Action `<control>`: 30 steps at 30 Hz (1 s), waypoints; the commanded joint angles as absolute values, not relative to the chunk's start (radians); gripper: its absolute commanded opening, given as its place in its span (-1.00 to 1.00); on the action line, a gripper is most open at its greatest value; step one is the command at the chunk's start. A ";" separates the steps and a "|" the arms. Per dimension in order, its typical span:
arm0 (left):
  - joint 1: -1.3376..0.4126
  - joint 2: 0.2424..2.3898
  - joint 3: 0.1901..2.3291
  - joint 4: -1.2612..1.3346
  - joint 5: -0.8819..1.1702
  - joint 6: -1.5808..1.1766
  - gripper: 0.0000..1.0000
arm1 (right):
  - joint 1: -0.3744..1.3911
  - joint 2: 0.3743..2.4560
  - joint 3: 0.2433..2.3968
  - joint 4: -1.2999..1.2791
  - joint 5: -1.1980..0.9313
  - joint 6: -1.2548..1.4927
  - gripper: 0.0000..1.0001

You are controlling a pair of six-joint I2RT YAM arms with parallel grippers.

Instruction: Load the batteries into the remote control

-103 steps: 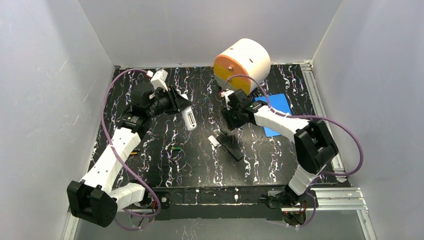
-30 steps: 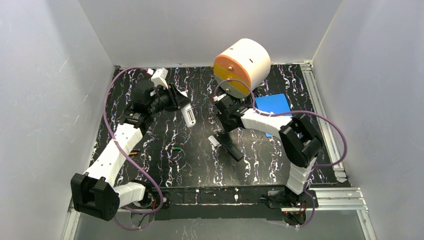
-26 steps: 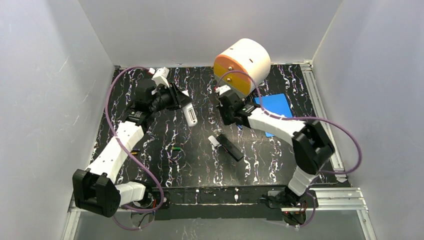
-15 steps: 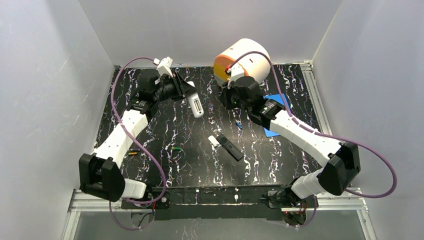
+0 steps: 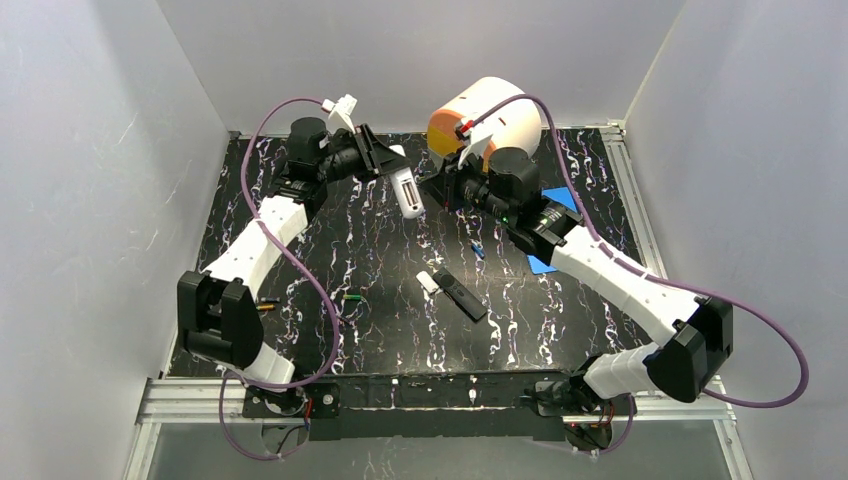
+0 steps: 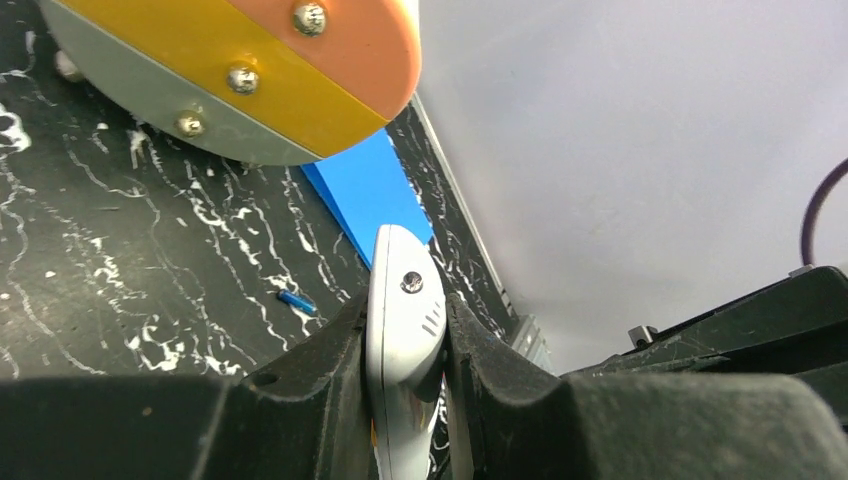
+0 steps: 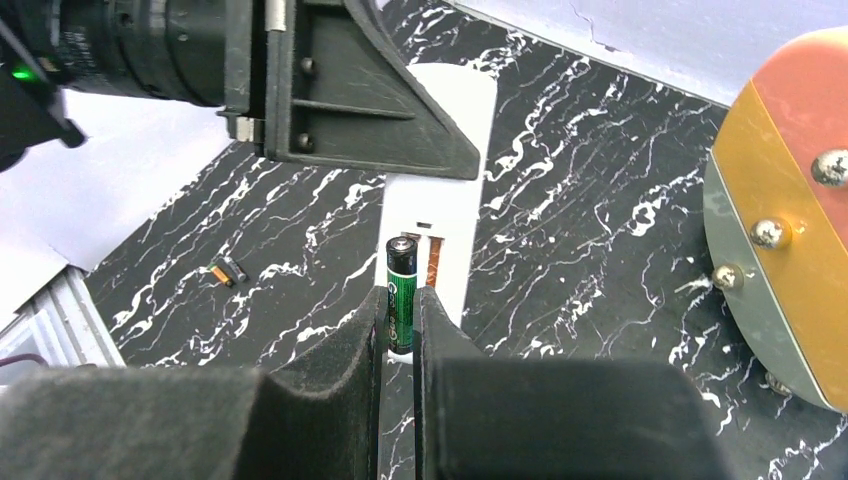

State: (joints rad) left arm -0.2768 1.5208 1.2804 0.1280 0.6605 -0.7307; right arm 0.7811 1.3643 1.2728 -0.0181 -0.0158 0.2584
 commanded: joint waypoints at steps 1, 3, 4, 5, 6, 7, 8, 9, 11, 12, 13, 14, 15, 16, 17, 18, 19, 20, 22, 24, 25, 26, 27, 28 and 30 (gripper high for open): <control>-0.269 1.523 1.321 0.278 0.783 -0.798 -1.00 | 0.781 1.311 1.264 0.082 -0.077 0.224 -0.74; -0.269 1.528 1.316 0.340 0.821 -0.822 -1.00 | 0.782 1.302 1.256 0.097 -0.097 0.213 -0.73; -0.270 1.530 1.310 0.377 0.844 -0.838 -1.00 | 0.782 1.297 1.253 0.101 -0.105 0.208 -0.73; -0.270 1.531 1.302 0.412 0.859 -0.847 -1.00 | 0.782 1.295 1.251 0.105 -0.110 0.203 -0.73; -0.270 1.530 1.295 0.437 0.869 -0.855 -1.00 | 0.783 1.295 1.249 0.106 -0.107 0.201 -0.73; -0.270 1.530 1.289 0.465 0.879 -0.864 -1.00 | 0.782 1.295 1.250 0.107 -0.104 0.201 -0.73; -0.270 1.533 1.282 0.501 0.898 -0.878 -1.00 | 0.782 1.295 1.251 0.107 -0.102 0.202 -0.73; -0.270 1.537 1.277 0.547 0.922 -0.898 -1.00 | 0.782 1.297 1.254 0.110 -0.098 0.212 -0.73; -0.269 1.547 1.275 0.625 0.961 -0.946 -1.00 | 0.782 1.301 1.270 0.117 -0.096 0.243 -0.73; -0.270 1.552 1.276 0.654 0.972 -0.963 -1.00 | 0.782 1.303 1.276 0.123 -0.097 0.260 -0.73; -0.270 1.557 1.280 0.668 0.979 -0.976 -1.00 | 0.782 1.304 1.280 0.130 -0.098 0.278 -0.74; -0.270 1.559 1.282 0.670 0.980 -0.982 -1.00 | 0.782 1.302 1.279 0.135 -0.096 0.291 -0.74; -0.270 1.560 1.283 0.676 0.980 -0.989 -1.00 | 0.783 1.299 1.277 0.136 -0.091 0.299 -0.74; -0.270 1.560 1.283 0.688 0.979 -0.995 -1.00 | 0.782 1.295 1.273 0.136 -0.082 0.302 -0.74; -0.270 1.561 1.282 0.697 0.978 -1.004 -1.00 | 0.782 1.291 1.270 0.137 -0.073 0.303 -0.74; -0.270 1.562 1.282 0.701 0.976 -1.016 -1.00 | 0.782 1.290 1.267 0.137 -0.068 0.302 -0.74; -0.270 1.563 1.283 0.706 0.974 -1.026 -1.00 | 0.782 1.290 1.266 0.137 -0.066 0.302 -0.74; -0.270 1.565 1.285 0.707 0.973 -1.036 -1.00 | 0.783 1.292 1.267 0.137 -0.068 0.303 -0.74; -0.269 1.563 1.283 0.707 0.961 -1.061 -1.00 | 0.783 1.299 1.273 0.137 -0.073 0.302 -0.74; -0.269 1.559 1.275 0.705 0.944 -1.082 -1.00 | 0.783 1.305 1.273 0.134 -0.070 0.292 -0.74; -0.270 1.557 1.273 0.700 0.937 -1.093 -1.00 | 0.782 1.310 1.274 0.131 -0.066 0.282 -0.74; -0.269 1.555 1.271 0.694 0.933 -1.101 -1.00 | 0.782 1.314 1.275 0.126 -0.061 0.274 -0.74; -0.270 1.552 1.269 0.681 0.928 -1.105 -1.00 | 0.782 1.318 1.275 0.123 -0.058 0.263 -0.74; -0.270 1.548 1.266 0.662 0.921 -1.106 -1.00 | 0.782 1.321 1.276 0.119 -0.055 0.256 -0.74; -0.270 1.536 1.258 0.625 0.905 -1.105 -1.00 | 0.783 1.326 1.274 0.115 -0.050 0.249 -0.74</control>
